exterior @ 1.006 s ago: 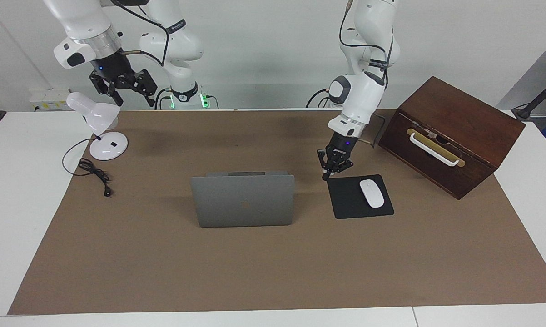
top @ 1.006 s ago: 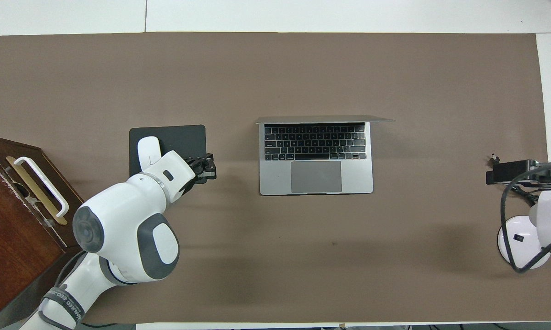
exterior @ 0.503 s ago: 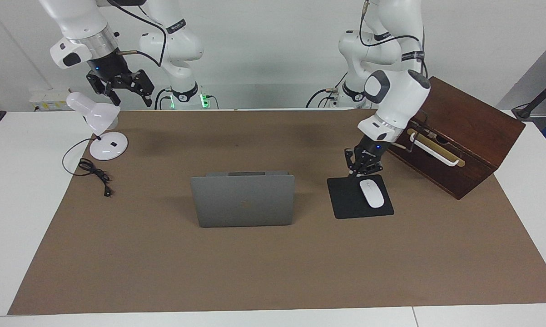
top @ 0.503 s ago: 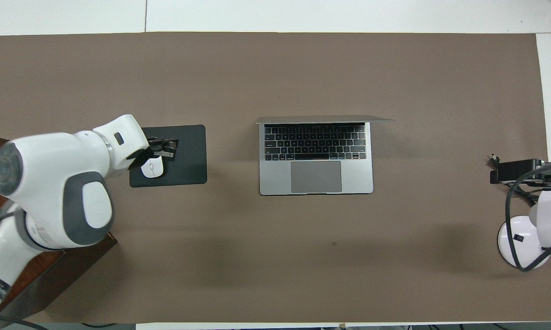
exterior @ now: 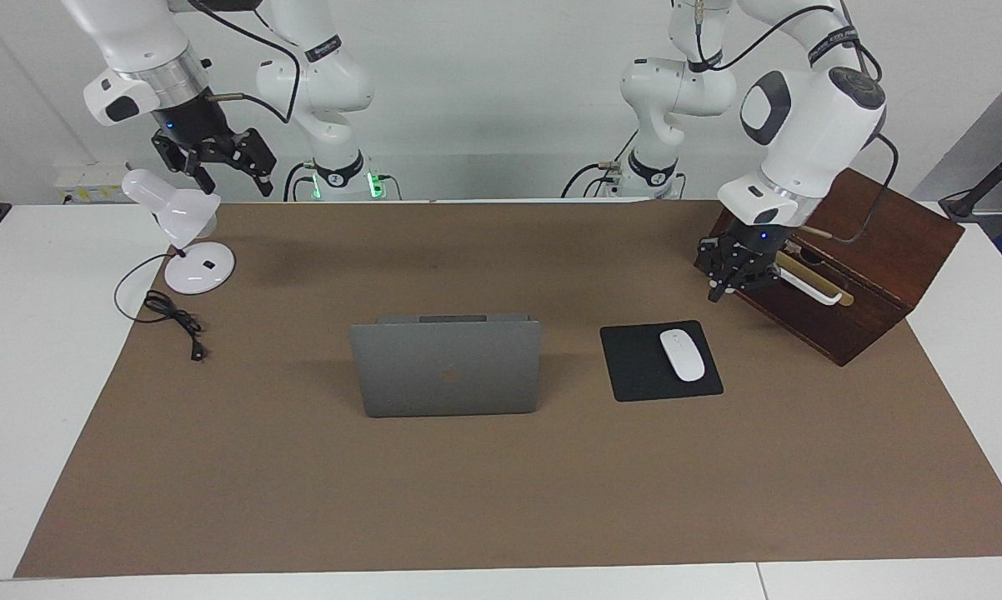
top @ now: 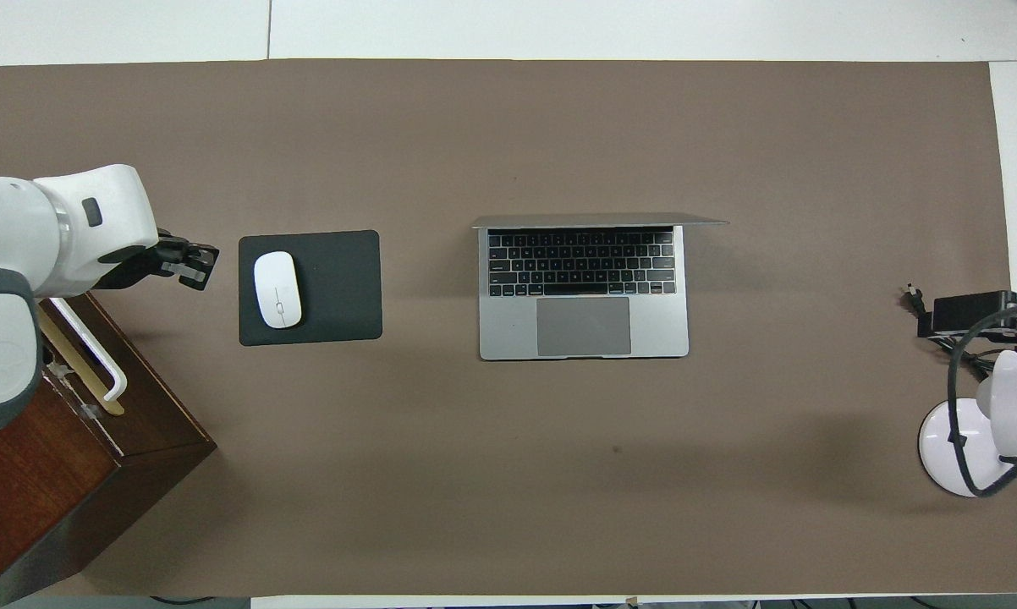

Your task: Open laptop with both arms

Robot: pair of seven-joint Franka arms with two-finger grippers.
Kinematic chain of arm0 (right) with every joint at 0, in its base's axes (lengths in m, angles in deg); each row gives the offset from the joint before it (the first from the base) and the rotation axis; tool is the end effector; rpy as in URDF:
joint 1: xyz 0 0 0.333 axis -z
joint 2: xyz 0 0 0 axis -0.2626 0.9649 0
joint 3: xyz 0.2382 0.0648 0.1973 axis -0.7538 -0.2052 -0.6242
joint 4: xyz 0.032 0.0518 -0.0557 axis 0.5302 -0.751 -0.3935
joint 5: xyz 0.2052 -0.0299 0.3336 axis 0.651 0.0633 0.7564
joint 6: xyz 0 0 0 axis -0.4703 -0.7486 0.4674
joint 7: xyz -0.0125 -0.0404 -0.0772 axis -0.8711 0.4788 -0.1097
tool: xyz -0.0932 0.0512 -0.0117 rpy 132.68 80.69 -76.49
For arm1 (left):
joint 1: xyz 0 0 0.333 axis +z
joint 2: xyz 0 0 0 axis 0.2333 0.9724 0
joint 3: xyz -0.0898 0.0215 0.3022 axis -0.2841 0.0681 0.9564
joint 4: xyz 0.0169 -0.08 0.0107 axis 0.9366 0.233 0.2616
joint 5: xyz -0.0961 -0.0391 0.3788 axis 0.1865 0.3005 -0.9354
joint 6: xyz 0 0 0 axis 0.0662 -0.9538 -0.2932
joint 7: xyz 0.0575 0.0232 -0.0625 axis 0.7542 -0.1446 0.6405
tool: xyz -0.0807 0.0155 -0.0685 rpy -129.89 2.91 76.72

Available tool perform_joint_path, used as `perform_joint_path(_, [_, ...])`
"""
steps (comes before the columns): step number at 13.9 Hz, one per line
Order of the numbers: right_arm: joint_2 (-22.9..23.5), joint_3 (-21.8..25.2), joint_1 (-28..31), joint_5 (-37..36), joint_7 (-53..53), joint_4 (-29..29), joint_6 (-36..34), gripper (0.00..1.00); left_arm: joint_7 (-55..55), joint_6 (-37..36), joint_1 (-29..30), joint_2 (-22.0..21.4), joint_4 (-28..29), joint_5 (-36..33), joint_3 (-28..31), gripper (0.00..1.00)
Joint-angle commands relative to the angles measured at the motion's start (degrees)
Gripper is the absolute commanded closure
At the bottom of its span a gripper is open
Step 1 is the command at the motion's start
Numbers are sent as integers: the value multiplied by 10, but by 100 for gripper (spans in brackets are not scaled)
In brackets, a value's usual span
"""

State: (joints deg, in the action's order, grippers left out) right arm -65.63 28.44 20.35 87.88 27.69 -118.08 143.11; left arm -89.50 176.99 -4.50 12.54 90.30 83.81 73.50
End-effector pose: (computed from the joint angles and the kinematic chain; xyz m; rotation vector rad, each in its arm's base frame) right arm 0.4761 -0.0162 0.6274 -3.0454 0.2667 -0.0012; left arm 0.5468 -0.0825 0.5235 2.9123 -0.8041 0.2705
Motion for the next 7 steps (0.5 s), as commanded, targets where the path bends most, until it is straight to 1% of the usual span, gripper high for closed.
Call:
perform_joint_path(1, [-1,-5,2,-14,-14,-4,11,0,-5,-60,33,-42,-3,-55,-5,100])
perform_joint_path(2, [4,-5,6,-14,-17,-2,9,0,-5,-73,36,-52,-3,-77,-5,92])
perform_joint_path(3, [8,-5,8,-13,-18,3,7,0,-4,-83,38,-62,-3,-93,-4,74])
perform_joint_path(4, [15,-5,9,-13,-18,15,2,0,-3,-93,48,-67,-3,-95,-4,50])
perform_joint_path(5, [28,-5,10,-13,-18,34,-9,0,-4,-99,64,-75,-3,-95,-5,0])
perform_joint_path(7, [61,-4,13,-14,-18,84,-37,0,-4,-103,76,-86,-3,-95,-4,0])
